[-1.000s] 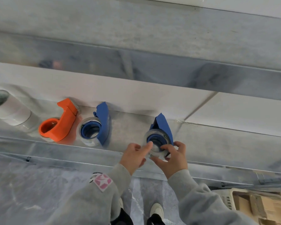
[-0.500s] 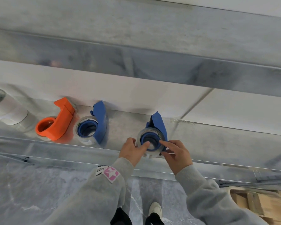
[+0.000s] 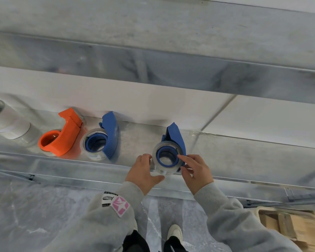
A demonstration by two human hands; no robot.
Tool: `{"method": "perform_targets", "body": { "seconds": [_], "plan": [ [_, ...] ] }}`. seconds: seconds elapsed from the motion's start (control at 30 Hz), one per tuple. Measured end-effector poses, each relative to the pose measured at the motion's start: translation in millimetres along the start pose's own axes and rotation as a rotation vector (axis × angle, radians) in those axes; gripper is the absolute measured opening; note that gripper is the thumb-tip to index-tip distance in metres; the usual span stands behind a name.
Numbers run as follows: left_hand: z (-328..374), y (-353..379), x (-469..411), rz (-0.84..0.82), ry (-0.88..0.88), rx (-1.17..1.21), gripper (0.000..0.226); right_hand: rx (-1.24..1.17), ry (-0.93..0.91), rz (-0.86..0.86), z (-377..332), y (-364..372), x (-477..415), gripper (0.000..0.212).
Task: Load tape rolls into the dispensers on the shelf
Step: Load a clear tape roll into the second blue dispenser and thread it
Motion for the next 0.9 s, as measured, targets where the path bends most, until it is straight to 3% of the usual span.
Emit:
{"method": "perform_targets", "body": {
  "seconds": [0.1,0.17,0.3,0.4,0.43,0.53,0.7,0.9],
  "plan": [
    [0,-9,-3,0.102,0.049,-0.044,0.023,-0.003,0.038,0.000,1,-1,0,0.038],
    [1,-13,-4,0.123,0.126,-0.042,0.013,-0.016,0.057,0.008,2,-3,-1,0.036],
    [4,-24,-6,0.194,0.205,0.079,0.019,-0.028,0.116,0.054,9,-7,-2,0.031],
    [3,-21,-2,0.149,0.081,0.294,0.017,-0.047,0.133,0.066,11,-9,-2,0.030],
    [5,-16,1,0.087,0.041,0.338,0.028,-0.054,0.139,0.069,12,-9,-2,0.029],
    [9,1,9,-0.016,0.021,0.156,0.058,-0.067,0.157,0.078,12,-9,-2,0.028],
    [15,11,9,-0.004,0.085,-0.181,0.044,-0.034,0.168,0.060,8,-9,-1,0.027],
    [19,9,7,0.064,0.177,-0.192,0.027,0.098,0.127,0.033,6,-3,-3,0.020]
  ]
}}
Point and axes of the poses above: each hand's wrist, its own x-axis away from the middle knuckle, its own y-axis out of the palm, z = x × y, the point moved 7 cm from there along -x, towards the middle knuckle, and after that the axes turned 7 degrees about y, right-handed, at the moved point
